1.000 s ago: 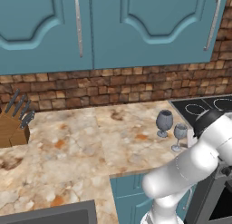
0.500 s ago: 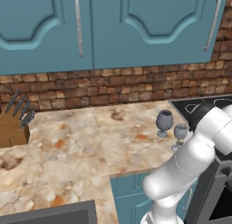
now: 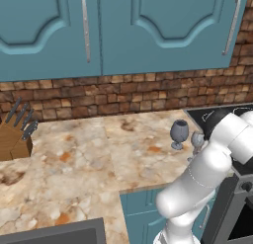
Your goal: Retrieve the wine glasses from the counter and place one next to each plate.
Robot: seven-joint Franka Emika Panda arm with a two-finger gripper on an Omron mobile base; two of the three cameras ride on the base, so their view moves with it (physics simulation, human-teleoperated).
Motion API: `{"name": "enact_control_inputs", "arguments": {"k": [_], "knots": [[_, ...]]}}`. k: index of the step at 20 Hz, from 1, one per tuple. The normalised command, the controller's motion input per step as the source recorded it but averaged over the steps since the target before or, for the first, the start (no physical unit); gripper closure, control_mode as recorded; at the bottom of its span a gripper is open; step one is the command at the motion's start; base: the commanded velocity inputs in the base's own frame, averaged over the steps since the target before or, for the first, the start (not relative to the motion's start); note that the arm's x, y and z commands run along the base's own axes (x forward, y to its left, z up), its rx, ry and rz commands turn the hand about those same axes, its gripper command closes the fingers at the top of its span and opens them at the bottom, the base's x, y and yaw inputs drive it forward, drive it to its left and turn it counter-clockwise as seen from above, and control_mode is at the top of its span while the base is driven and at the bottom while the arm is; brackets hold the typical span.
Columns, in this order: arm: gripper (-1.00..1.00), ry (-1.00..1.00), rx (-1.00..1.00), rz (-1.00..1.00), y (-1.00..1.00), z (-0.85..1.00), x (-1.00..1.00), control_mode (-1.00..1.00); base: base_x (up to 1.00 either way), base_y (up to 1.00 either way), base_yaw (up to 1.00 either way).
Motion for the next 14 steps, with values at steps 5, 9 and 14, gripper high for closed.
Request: {"name": "enact_control_inputs", "arguments": {"k": [5,9,14], "knots": [[1.0,-0.03,0.0,-0.05,0.07,0.05,-0.06,-1.0,0.0,0.0,0.0],[1.0,-0.24,0.0,-0.04,0.0,0.8,-0.6,-1.0,0.0,0.0,0.0],[1.0,-0.29,0.0,-0.07,0.06,1.0,-0.79,-1.0,0.0,0.0,0.0]]}}
